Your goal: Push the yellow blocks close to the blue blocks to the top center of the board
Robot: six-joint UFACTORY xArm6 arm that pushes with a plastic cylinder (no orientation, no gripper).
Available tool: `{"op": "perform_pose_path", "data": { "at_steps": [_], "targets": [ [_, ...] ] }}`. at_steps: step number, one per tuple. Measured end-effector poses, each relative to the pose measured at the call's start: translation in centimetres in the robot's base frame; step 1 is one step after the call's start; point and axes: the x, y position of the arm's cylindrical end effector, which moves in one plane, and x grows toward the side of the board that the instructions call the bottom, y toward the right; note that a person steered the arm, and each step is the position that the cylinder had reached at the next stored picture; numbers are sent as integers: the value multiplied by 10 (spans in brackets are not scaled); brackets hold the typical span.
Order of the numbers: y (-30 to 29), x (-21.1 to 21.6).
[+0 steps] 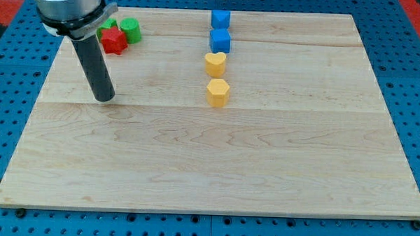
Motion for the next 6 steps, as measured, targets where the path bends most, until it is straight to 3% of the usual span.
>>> {"op": "perform_pose_path", "data": {
  "at_steps": [4,6],
  "targets": [
    [60,28],
    [172,29]
  ]
}}
